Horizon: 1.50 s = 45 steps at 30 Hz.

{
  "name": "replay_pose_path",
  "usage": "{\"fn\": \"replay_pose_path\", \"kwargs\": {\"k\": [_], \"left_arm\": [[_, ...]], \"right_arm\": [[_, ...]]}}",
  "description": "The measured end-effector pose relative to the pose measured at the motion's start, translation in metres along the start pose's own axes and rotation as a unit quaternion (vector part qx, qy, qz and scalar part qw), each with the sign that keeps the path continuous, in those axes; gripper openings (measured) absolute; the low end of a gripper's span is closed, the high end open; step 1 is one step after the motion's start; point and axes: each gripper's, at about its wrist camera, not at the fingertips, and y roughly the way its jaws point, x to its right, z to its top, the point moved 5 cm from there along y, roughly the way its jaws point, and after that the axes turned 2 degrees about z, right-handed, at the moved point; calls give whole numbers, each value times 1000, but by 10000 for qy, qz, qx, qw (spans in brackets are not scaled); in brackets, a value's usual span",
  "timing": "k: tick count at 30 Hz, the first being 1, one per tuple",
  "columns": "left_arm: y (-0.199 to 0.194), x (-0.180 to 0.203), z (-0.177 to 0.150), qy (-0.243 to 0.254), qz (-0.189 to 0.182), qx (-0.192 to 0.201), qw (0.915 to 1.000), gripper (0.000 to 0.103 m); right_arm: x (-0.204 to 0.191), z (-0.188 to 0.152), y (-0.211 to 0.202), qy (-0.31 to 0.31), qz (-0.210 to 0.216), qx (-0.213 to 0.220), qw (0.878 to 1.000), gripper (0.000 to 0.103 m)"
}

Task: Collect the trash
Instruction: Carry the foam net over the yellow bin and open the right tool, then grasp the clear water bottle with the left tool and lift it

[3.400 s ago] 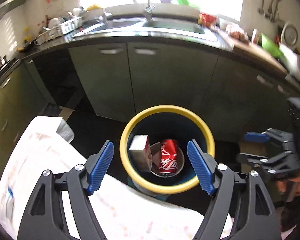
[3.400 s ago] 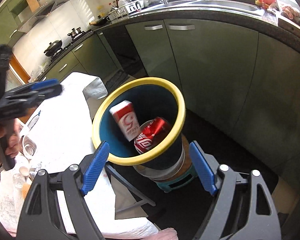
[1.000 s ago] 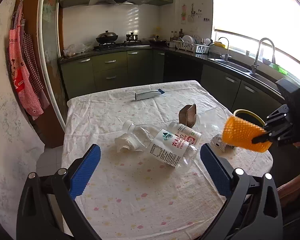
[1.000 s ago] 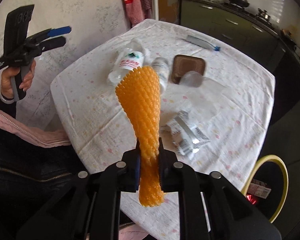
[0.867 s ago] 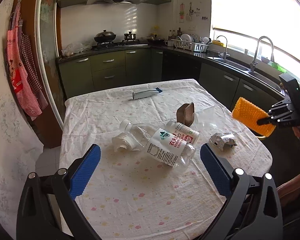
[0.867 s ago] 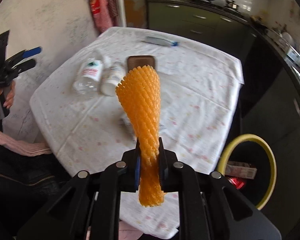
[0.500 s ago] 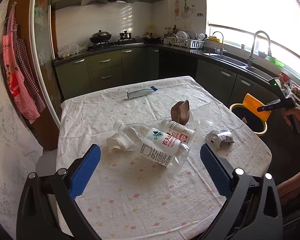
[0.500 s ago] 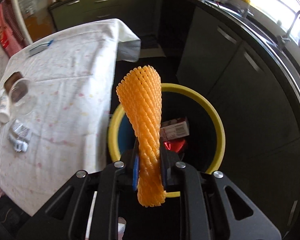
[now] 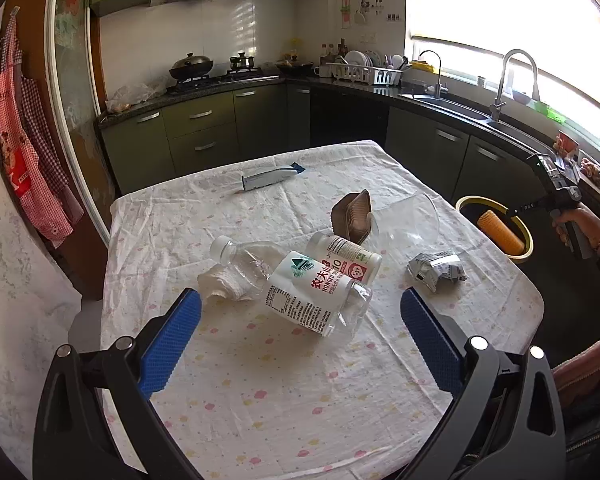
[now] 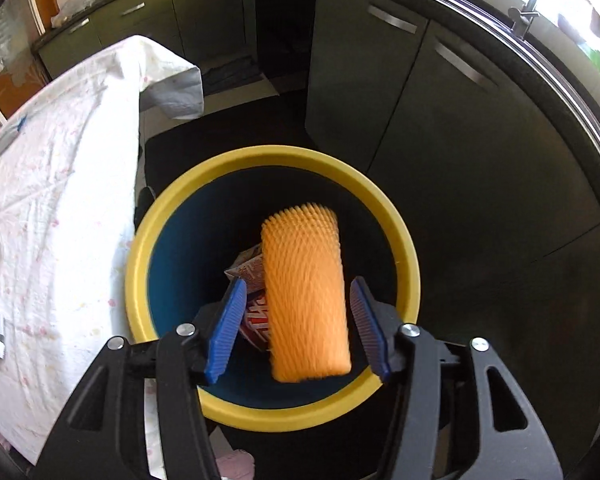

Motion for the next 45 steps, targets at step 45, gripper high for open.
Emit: {"fn": "replay_pose_path", "kwargs": {"k": [45], "left_arm": [[156,-23,-10,-3548,510,-3142,8791,85]], "right_arm": [[-76,-35,-30,-579,971,278,9932,62]]}}
